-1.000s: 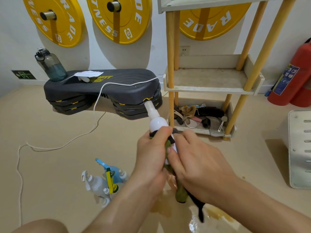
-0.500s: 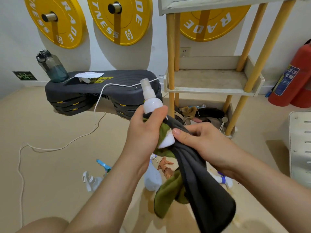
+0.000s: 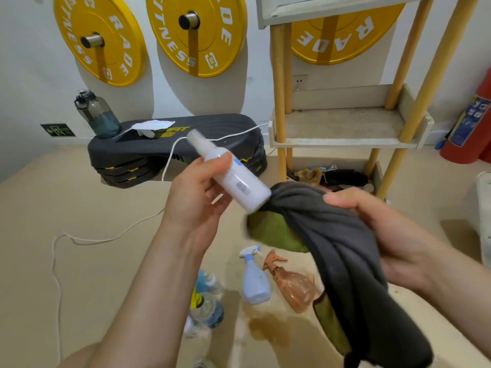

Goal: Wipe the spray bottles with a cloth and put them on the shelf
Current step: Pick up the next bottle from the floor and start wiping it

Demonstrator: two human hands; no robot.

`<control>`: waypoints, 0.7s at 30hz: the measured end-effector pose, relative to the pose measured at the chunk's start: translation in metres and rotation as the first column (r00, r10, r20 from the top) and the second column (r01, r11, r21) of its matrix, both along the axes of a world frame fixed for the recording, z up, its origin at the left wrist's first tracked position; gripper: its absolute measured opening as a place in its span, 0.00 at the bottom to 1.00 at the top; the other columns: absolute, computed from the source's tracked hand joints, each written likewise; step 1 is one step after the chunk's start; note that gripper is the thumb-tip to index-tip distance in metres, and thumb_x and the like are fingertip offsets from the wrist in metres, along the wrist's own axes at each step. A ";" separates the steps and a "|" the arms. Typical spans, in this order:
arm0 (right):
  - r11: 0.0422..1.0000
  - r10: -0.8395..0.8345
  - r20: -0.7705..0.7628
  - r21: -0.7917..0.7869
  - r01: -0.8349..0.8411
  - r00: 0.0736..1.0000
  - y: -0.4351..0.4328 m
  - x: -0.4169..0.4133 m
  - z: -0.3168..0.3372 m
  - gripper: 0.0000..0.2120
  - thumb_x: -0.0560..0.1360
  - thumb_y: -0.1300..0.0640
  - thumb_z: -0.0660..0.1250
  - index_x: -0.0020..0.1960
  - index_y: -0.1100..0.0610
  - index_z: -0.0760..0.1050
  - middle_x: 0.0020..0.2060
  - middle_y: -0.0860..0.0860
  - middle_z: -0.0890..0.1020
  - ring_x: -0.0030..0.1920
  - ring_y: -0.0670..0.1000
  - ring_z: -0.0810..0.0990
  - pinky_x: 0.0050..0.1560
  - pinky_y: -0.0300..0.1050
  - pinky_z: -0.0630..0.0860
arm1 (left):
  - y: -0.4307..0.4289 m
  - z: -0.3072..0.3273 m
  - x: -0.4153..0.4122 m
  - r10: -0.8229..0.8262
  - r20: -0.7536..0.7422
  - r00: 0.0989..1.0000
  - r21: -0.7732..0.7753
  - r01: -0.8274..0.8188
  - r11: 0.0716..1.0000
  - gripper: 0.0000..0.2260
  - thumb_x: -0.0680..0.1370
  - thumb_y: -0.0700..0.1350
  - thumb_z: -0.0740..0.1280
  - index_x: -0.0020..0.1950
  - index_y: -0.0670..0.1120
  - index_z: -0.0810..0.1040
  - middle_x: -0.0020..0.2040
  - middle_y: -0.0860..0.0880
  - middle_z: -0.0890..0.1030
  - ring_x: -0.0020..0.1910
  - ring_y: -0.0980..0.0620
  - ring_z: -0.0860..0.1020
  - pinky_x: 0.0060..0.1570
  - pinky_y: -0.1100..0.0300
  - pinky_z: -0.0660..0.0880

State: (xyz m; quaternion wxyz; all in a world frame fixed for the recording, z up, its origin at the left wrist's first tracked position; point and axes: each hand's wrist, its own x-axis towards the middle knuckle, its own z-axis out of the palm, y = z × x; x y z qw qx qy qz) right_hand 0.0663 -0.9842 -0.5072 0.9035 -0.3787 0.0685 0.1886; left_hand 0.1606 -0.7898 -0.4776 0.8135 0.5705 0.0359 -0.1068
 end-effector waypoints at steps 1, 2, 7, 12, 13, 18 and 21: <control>0.996 -0.007 -0.003 0.084 0.007 1.000 -0.002 -0.002 0.002 0.31 0.49 0.60 0.85 0.52 0.63 0.85 0.53 0.64 0.84 0.47 0.59 0.86 0.47 0.51 0.84 | 0.003 0.001 0.002 0.031 0.004 1.000 -0.026 -0.030 0.999 0.01 0.76 0.44 0.69 0.46 0.49 0.81 0.40 0.51 0.83 0.42 0.54 0.81 0.47 0.60 0.77; 0.988 -0.024 -0.005 0.155 0.024 1.000 -0.001 -0.003 0.004 0.32 0.49 0.61 0.86 0.52 0.63 0.85 0.52 0.64 0.84 0.46 0.59 0.86 0.46 0.51 0.84 | 0.003 0.000 0.002 0.042 0.020 0.999 -0.031 -0.041 0.999 0.02 0.76 0.44 0.70 0.48 0.48 0.81 0.41 0.51 0.83 0.41 0.54 0.82 0.45 0.61 0.79; 0.952 -0.306 0.188 0.090 0.294 0.933 0.030 -0.001 0.004 0.19 0.70 0.57 0.74 0.60 0.58 0.81 0.56 0.59 0.84 0.52 0.54 0.85 0.56 0.50 0.82 | -0.029 -0.015 -0.024 -0.004 0.118 0.993 0.046 -0.001 0.999 0.08 0.75 0.38 0.72 0.53 0.43 0.79 0.45 0.45 0.84 0.44 0.48 0.83 0.42 0.57 0.81; 0.553 -0.245 0.504 -0.629 0.546 0.828 0.042 0.004 -0.022 0.24 0.73 0.34 0.66 0.67 0.39 0.72 0.63 0.47 0.77 0.64 0.44 0.76 0.67 0.51 0.74 | -0.044 -0.020 -0.044 -0.045 0.135 0.990 -0.020 0.048 0.999 0.15 0.70 0.33 0.73 0.55 0.43 0.79 0.45 0.43 0.85 0.44 0.48 0.84 0.45 0.56 0.81; 0.514 -0.225 0.522 -0.654 0.556 0.822 0.040 0.005 -0.027 0.22 0.75 0.35 0.62 0.67 0.37 0.71 0.63 0.46 0.76 0.65 0.44 0.74 0.68 0.51 0.72 | -0.044 -0.020 -0.045 -0.042 0.153 0.987 -0.022 0.046 0.999 0.17 0.67 0.33 0.74 0.55 0.43 0.79 0.45 0.43 0.85 0.44 0.48 0.84 0.45 0.56 0.82; -0.148 0.077 0.608 -0.777 0.612 0.790 0.018 0.006 -0.016 0.22 0.79 0.32 0.46 0.64 0.35 0.71 0.51 0.34 0.76 0.59 0.48 0.65 0.58 0.53 0.67 | -0.044 -0.025 -0.048 -0.108 0.055 0.993 -0.159 0.115 0.980 0.18 0.64 0.38 0.72 0.54 0.42 0.76 0.46 0.41 0.83 0.47 0.44 0.84 0.47 0.52 0.83; -0.156 0.127 0.627 -0.753 0.640 0.769 0.008 0.006 -0.007 0.20 0.80 0.38 0.49 0.53 0.44 0.77 0.45 0.37 0.80 0.58 0.45 0.72 0.58 0.52 0.67 | -0.046 -0.027 -0.051 -0.161 0.071 0.984 -0.123 0.169 0.978 0.20 0.63 0.37 0.75 0.53 0.41 0.76 0.46 0.41 0.83 0.47 0.44 0.84 0.48 0.51 0.83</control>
